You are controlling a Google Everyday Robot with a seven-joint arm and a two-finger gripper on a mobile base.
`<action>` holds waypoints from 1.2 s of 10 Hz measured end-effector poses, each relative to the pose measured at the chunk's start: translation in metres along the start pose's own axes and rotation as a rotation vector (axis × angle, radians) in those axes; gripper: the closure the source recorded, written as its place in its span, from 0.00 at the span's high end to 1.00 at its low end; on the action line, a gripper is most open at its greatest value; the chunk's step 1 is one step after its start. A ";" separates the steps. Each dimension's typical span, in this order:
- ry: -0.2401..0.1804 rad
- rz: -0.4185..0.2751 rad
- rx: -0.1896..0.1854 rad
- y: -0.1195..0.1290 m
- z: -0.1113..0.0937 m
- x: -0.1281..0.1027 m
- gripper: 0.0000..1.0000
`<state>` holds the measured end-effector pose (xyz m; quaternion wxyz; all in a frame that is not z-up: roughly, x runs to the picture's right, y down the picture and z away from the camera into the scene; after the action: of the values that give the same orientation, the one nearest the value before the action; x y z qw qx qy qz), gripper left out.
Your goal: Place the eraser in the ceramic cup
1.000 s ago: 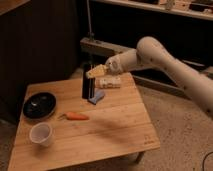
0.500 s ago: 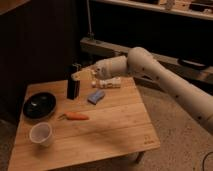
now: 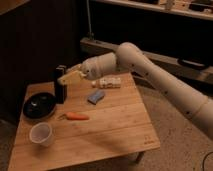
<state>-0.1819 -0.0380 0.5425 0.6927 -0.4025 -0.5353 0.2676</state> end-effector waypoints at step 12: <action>0.118 0.008 -0.152 0.014 0.144 0.076 0.00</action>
<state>-0.2976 0.0697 0.5855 0.6896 -0.4710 -0.5105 0.2048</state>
